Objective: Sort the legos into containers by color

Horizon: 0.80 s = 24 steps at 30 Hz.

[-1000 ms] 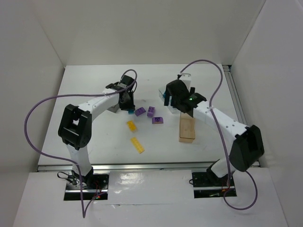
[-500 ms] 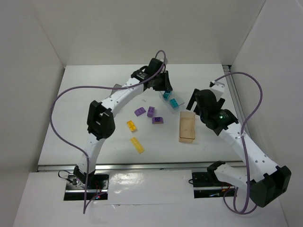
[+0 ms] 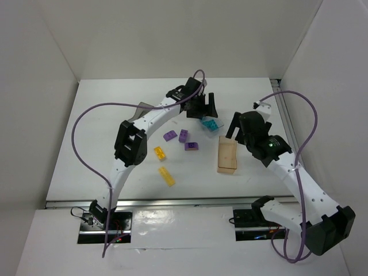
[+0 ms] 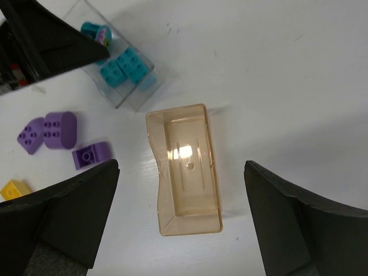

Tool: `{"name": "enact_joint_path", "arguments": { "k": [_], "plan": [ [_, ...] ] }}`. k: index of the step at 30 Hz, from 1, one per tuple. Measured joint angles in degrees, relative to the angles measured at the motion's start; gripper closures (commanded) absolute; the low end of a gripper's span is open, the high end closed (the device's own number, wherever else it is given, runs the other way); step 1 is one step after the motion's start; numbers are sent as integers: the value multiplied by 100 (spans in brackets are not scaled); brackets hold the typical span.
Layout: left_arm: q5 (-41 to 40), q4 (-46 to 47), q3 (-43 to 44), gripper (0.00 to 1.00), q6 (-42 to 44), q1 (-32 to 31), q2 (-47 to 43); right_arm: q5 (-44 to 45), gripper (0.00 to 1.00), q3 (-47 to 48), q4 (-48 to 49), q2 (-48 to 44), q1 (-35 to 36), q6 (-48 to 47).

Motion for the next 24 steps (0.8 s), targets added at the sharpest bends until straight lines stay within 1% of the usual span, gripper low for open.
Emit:
{"name": "enact_joint_path", "arguments": {
  "k": [2, 3, 5, 6, 9, 11, 13, 15, 19, 20, 24],
  "plan": [
    [-55, -4, -188, 4, 31, 0, -229, -284, 4, -90, 92, 125, 55, -59],
    [-173, 20, -442, 4, 70, 0, -479, -442, 4, -127, 157, 168, 101, -79],
    [-446, 22, -1040, 0, 157, 0, -1102, -697, 4, -240, 334, 444, 422, -96],
    [-645, -7, -1349, 0, 177, -2, -1473, -811, 4, -256, 444, 632, 638, -98],
    [-1215, 68, -2365, 0, 192, 44, -2730, -1003, 4, -236, 848, 1351, 1346, -94],
    [-1541, 131, -3029, 0, 177, 186, -3582, -1102, 4, -146, 1104, 1923, 1644, -94],
    [-1779, 120, -3554, 0, 157, 396, -4236, -1220, 4, 50, 1368, 2559, 1788, -101],
    [-1956, 160, -4153, 0, 149, 667, -4830, -1250, 1, 326, 1528, 3161, 1812, -103],
    [-2105, -24, -5237, 0, 146, 1174, -5591, -1211, 0, 1080, 1764, 4232, 1812, -116],
    [-2107, -42, -5525, 2, 140, 1261, -5722, -1193, 0, 1292, 1799, 4465, 1803, -118],
    [-2079, -236, -6369, 6, 87, 1379, -5945, -1113, 1, 2103, 1884, 5276, 1757, -116]
  ]
}}
